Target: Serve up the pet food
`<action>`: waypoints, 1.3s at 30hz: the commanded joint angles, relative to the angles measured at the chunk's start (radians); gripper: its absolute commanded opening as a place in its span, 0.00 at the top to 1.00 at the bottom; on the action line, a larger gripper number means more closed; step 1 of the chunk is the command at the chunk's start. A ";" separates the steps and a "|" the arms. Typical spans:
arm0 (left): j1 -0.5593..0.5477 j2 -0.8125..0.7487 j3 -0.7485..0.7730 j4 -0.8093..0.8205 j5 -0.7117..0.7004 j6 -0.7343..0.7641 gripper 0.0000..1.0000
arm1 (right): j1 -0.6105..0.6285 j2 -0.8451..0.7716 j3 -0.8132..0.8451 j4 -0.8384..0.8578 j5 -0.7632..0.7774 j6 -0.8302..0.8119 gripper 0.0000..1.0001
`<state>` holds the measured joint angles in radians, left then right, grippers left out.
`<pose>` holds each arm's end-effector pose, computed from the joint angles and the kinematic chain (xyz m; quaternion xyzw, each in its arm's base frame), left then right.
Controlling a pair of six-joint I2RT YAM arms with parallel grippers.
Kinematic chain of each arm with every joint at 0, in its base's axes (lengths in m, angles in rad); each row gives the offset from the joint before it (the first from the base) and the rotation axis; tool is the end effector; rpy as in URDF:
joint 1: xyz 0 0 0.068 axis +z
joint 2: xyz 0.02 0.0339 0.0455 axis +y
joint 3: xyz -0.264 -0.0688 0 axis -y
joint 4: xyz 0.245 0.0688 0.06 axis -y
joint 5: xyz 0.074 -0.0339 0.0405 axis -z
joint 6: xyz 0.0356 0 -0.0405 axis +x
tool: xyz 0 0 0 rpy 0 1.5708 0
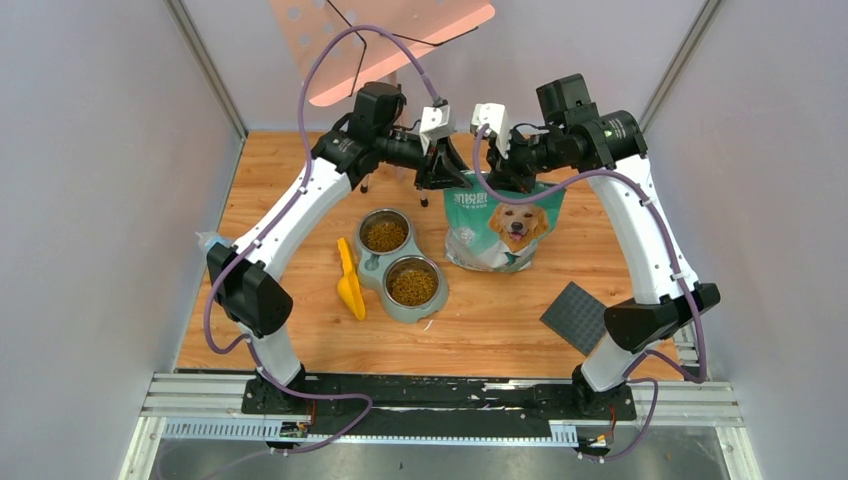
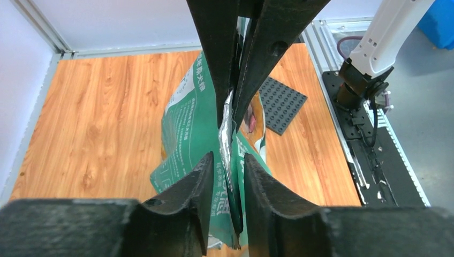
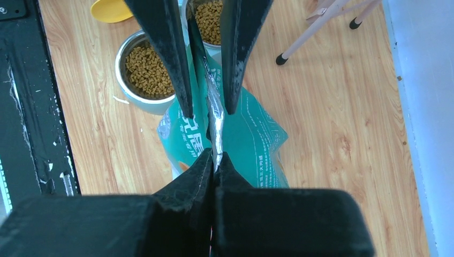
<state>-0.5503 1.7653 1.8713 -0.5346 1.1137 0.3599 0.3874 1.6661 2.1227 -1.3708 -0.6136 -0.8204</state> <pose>0.3156 -0.2311 0.4208 0.5705 0.5159 -0.4862 0.4145 0.2714 0.1329 0.4565 -0.5926 0.6875 0.2132 0.3616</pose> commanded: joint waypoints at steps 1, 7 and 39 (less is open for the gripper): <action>-0.034 -0.019 -0.021 0.092 -0.035 -0.003 0.64 | -0.011 0.005 0.059 -0.020 -0.014 -0.002 1.00; -0.043 0.024 0.038 0.054 -0.037 0.002 0.88 | -0.012 -0.009 0.047 -0.017 0.017 0.002 0.92; -0.086 0.079 0.089 0.083 -0.072 -0.047 1.00 | -0.082 -0.053 0.041 -0.059 0.021 -0.047 0.61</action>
<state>-0.6285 1.8374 1.9240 -0.4362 1.0695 0.2897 0.3107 1.6505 2.1311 -1.4582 -0.5922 -0.8639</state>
